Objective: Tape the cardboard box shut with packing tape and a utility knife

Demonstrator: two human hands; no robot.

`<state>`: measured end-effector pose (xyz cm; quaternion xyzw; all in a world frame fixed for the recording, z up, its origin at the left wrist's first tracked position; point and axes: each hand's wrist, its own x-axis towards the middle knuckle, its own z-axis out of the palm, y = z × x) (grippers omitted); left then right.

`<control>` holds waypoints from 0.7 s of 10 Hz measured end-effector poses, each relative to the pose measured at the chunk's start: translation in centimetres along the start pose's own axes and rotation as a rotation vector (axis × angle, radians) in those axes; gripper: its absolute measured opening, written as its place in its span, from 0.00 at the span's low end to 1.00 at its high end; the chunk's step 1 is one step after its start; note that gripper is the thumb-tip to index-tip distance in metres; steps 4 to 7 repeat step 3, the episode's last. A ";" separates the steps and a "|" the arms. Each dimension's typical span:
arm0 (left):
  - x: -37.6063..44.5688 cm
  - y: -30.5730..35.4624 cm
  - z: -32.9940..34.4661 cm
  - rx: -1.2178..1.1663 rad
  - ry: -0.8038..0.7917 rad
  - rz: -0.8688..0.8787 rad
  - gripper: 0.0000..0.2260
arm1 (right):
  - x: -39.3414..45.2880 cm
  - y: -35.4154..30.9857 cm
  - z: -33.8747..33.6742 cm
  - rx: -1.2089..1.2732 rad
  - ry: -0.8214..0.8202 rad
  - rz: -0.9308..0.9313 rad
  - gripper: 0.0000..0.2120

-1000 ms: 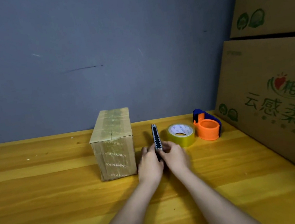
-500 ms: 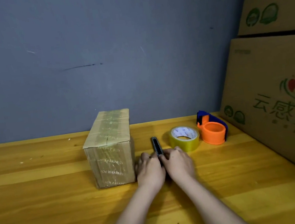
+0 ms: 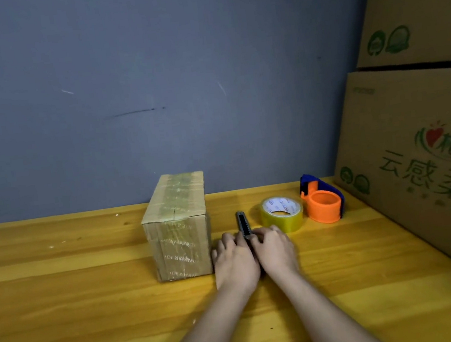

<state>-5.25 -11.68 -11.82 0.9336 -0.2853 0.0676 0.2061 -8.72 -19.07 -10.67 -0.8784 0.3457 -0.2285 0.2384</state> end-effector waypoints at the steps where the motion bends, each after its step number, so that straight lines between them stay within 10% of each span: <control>1: -0.9 0.1 -0.7 -0.027 0.031 -0.010 0.16 | -0.4 -0.1 -0.3 0.046 0.017 0.028 0.15; 7: -4.5 -0.8 -3.5 -0.313 0.057 0.217 0.22 | -1.3 0.8 -1.1 0.373 -0.030 0.067 0.13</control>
